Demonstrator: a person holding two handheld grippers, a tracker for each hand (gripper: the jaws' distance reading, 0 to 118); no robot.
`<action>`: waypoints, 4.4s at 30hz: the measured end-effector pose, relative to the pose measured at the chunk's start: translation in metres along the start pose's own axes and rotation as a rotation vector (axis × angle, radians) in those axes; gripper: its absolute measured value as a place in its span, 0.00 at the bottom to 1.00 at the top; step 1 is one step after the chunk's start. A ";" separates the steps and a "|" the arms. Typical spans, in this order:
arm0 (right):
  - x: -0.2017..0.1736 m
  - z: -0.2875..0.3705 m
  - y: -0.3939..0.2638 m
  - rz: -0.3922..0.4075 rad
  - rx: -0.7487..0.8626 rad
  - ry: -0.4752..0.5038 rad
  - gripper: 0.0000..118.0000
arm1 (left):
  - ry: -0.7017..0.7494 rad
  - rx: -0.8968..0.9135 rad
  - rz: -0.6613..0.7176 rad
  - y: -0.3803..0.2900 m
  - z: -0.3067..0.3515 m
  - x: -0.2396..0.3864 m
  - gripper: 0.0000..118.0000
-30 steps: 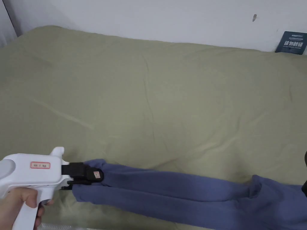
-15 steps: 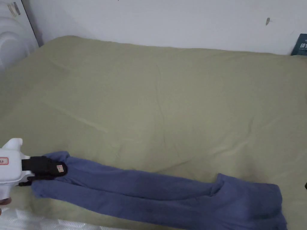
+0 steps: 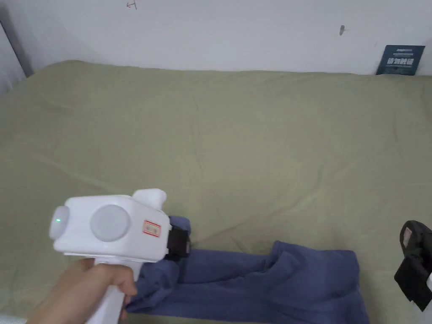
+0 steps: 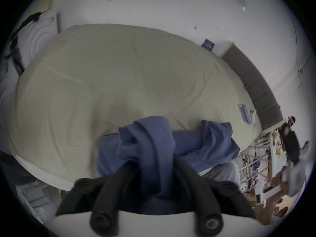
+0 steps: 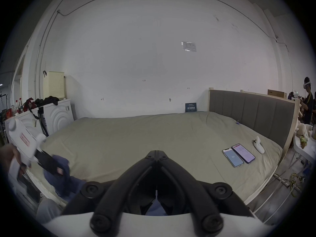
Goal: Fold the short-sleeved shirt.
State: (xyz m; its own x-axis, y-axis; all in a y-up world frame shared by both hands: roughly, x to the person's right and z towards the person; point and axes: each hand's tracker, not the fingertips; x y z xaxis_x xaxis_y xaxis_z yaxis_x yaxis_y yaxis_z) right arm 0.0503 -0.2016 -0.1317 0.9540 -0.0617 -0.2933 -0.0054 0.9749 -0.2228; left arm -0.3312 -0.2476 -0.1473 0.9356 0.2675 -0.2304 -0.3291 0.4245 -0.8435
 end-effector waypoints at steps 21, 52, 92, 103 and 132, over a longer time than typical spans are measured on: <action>0.006 -0.014 -0.021 -0.047 -0.099 0.014 0.02 | -0.432 -0.089 0.297 -0.047 -0.098 -0.014 0.00; -0.047 -0.019 -0.015 0.053 -0.144 0.087 0.02 | -0.607 0.021 0.357 -0.055 -0.058 -0.178 0.96; -0.022 -0.004 0.031 0.073 0.152 0.015 0.02 | 0.032 0.039 0.083 0.001 0.074 -0.030 0.09; -0.002 0.000 0.023 0.021 0.103 -0.007 0.02 | -0.046 -0.090 -0.103 0.011 -0.056 0.086 0.99; -0.036 -0.066 -0.046 -0.176 -0.449 0.441 0.02 | -0.462 0.017 0.080 -0.021 -0.029 -0.018 0.00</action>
State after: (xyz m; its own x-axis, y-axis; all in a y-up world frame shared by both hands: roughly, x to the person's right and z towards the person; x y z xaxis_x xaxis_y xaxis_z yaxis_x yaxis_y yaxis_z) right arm -0.0040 -0.2581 -0.1721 0.7399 -0.3872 -0.5501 -0.0767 0.7638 -0.6408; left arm -0.3372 -0.2867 -0.1394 0.7533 0.6557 -0.0508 -0.4035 0.3997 -0.8231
